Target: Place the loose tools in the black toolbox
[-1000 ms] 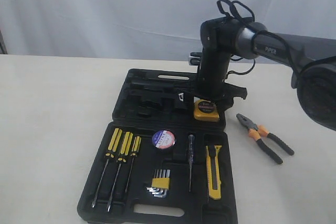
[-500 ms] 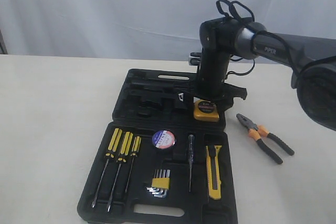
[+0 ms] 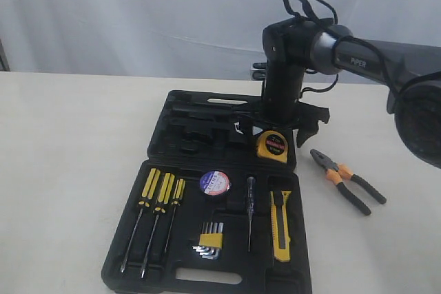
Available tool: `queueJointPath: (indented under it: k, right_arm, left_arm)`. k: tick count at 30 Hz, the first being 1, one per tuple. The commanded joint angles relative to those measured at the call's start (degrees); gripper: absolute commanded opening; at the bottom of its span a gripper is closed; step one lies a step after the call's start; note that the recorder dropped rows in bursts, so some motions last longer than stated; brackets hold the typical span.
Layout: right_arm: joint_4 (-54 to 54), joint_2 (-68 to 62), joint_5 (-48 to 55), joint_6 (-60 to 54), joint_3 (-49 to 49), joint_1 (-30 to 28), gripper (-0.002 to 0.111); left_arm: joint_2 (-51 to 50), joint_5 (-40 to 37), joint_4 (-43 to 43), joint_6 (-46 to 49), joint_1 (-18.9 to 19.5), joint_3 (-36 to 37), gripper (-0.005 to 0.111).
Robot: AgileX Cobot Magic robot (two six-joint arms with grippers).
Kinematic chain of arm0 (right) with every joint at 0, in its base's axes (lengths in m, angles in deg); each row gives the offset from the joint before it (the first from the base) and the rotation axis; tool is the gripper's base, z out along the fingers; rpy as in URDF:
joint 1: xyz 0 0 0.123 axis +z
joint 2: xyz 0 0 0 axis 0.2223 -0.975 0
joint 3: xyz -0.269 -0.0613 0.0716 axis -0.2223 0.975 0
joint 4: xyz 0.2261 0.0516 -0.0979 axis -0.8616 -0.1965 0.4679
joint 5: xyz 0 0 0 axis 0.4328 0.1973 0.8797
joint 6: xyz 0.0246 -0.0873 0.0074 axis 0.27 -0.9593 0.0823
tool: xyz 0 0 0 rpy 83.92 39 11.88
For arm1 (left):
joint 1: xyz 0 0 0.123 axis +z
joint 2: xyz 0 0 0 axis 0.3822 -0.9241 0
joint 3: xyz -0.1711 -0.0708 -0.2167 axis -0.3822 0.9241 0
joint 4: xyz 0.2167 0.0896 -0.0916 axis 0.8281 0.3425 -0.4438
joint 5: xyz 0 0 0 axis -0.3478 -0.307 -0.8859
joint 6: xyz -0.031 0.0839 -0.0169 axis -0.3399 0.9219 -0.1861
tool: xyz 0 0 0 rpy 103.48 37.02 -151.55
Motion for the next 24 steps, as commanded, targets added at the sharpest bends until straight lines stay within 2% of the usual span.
queueJointPath:
  k: [1,19,21,24]
  right_arm:
    - [1.63,0.85,0.42,-1.72,-0.02,0.04,0.101]
    - [1.74,6.99,-2.77,-4.42,-0.02,0.04,0.102]
    - [1.74,7.57,-2.23,-5.11,-0.02,0.04,0.099]
    - [1.74,7.57,-1.10,-6.01,-0.02,0.04,0.086]
  left_arm:
    - [0.07,0.31,0.00,-0.33,-0.27,0.15,0.000]
    - [0.07,0.31,0.00,-0.33,-0.27,0.15,0.000]
    - [0.07,0.31,0.00,-0.33,-0.27,0.15,0.000]
    - [0.07,0.31,0.00,-0.33,-0.27,0.15,0.000]
